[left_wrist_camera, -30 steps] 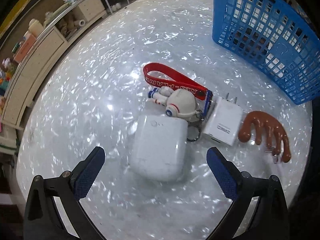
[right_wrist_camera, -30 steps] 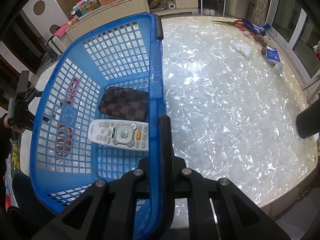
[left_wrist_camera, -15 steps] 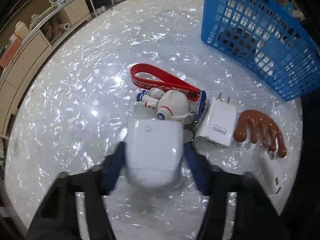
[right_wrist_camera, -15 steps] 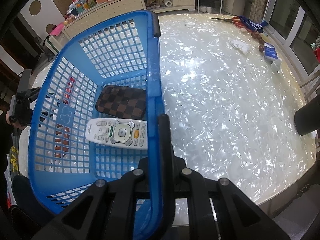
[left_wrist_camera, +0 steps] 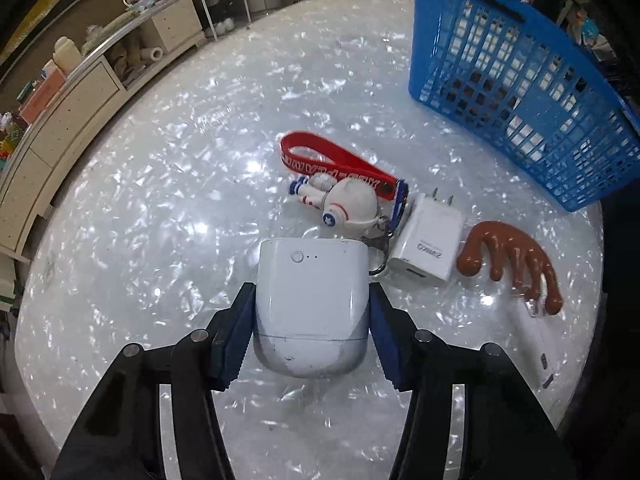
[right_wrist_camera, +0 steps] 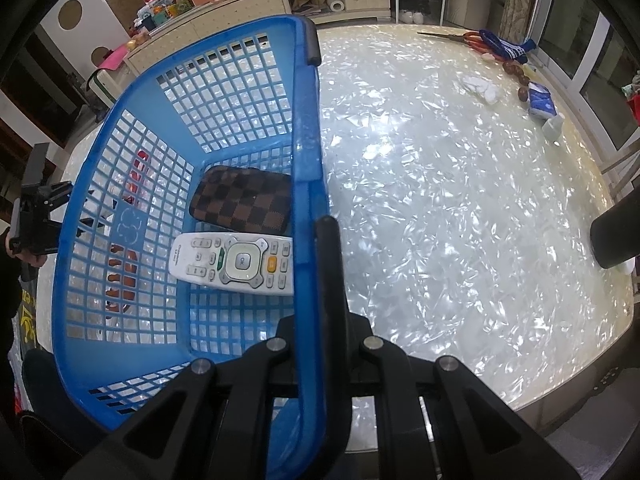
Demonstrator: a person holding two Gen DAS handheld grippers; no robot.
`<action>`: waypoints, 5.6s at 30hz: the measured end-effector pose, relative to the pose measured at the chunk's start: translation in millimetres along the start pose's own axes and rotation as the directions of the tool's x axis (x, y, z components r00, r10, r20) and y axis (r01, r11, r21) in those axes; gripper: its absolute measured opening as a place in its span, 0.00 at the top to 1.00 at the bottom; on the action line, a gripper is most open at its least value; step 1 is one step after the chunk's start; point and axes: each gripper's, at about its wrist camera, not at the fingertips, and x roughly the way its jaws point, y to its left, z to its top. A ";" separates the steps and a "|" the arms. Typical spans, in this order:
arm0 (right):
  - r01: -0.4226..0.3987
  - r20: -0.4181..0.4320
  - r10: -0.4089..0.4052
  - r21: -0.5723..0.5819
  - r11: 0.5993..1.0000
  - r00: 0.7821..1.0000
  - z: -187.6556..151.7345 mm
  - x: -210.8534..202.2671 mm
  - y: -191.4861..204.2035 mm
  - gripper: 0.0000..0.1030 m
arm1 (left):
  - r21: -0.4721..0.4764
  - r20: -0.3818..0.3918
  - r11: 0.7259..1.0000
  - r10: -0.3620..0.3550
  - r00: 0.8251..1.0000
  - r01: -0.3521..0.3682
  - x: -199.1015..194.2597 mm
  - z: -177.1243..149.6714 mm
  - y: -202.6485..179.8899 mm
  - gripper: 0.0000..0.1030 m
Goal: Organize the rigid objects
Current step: 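Grasp the white earbud case with the left tool, then carry the earbud case into the basket with the left tool and release it, then move the left tool back toward the brown comb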
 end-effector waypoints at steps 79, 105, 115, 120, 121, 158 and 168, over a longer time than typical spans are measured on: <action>-0.071 0.084 0.070 0.001 0.998 0.994 -4.4 -8.8 -2.1 0.93 | 0.398 0.023 0.917 -0.057 0.998 0.043 12.9 193.3 -192.4 0.43; -0.070 0.088 0.069 0.003 0.998 0.994 -3.6 -6.1 -2.6 0.93 | 0.385 -0.024 0.920 -0.077 0.997 0.080 -15.1 187.3 -187.6 0.00; -0.069 0.090 0.068 0.007 0.998 0.994 -3.1 -6.0 -3.3 0.93 | 0.350 0.025 0.937 -0.003 1.000 -0.006 -76.0 164.6 -163.1 0.00; -0.064 0.093 0.064 -0.001 0.998 0.994 -3.4 -7.7 -1.4 0.93 | 0.267 -0.001 0.963 0.029 1.000 -0.028 -88.6 136.8 -137.1 0.00; -0.066 0.094 0.066 -0.001 0.998 0.993 -3.9 -8.4 -1.7 0.93 | 0.244 -0.011 0.969 0.034 0.999 -0.030 -90.5 129.3 -130.6 0.00; -0.088 0.110 0.089 -0.011 0.996 0.990 -5.2 -11.7 -2.7 0.92 | -0.563 -0.219 0.817 -0.005 0.976 -0.122 25.2 29.1 -103.8 0.00; -0.097 0.113 0.097 -0.009 0.995 0.989 -5.6 -10.5 -4.9 0.92 | -0.608 -0.291 0.766 0.030 0.956 -0.209 48.6 43.6 -101.0 0.00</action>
